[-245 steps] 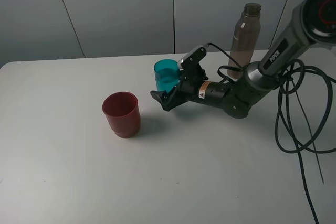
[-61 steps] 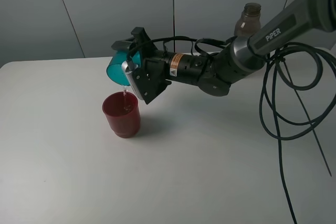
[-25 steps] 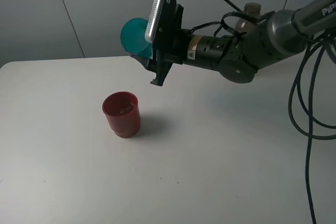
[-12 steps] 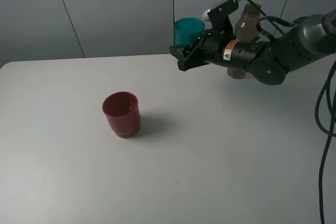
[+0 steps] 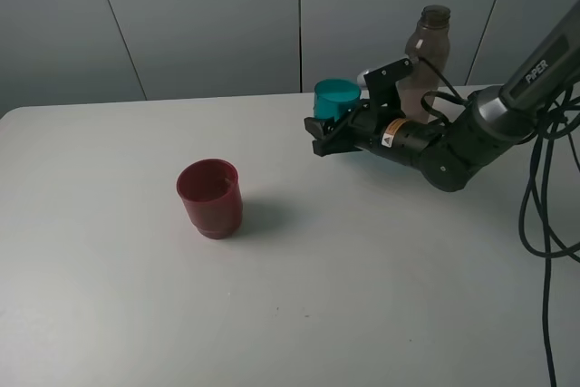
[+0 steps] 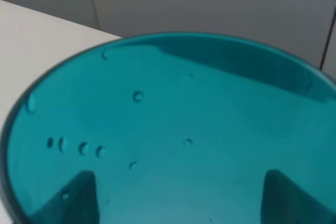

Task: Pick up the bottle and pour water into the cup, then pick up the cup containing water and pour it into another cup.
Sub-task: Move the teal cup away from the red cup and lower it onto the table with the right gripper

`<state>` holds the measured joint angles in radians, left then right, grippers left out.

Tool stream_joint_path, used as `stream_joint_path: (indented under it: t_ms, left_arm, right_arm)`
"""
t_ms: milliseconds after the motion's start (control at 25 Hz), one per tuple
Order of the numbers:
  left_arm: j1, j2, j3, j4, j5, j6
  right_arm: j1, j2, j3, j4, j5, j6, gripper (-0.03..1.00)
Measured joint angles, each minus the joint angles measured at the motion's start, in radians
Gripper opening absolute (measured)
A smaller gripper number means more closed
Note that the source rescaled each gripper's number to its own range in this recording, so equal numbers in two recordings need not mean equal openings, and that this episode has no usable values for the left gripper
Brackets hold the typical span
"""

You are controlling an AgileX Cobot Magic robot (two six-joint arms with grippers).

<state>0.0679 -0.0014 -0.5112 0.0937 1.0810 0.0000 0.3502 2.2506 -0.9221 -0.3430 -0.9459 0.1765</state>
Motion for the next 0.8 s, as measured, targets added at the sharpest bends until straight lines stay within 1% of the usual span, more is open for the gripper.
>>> stream_joint_path:
  t_ms: [120, 200, 400, 800]
  left_arm:
    - [0.0, 0.0, 0.0, 0.0, 0.0, 0.0]
    - [0.0, 0.0, 0.0, 0.0, 0.0, 0.0]
    - [0.0, 0.0, 0.0, 0.0, 0.0, 0.0]
    - [0.0, 0.0, 0.0, 0.0, 0.0, 0.0]
  right_arm:
    - [0.0, 0.016, 0.0, 0.047, -0.006, -0.06, 0.06]
    - [0.0, 0.029, 0.0, 0.058, -0.006, -0.074, 0.06]
    - [0.0, 0.056, -0.002, 0.101, -0.014, -0.083, 0.06]
    - [0.0, 0.076, -0.004, 0.12, -0.022, -0.083, 0.06]
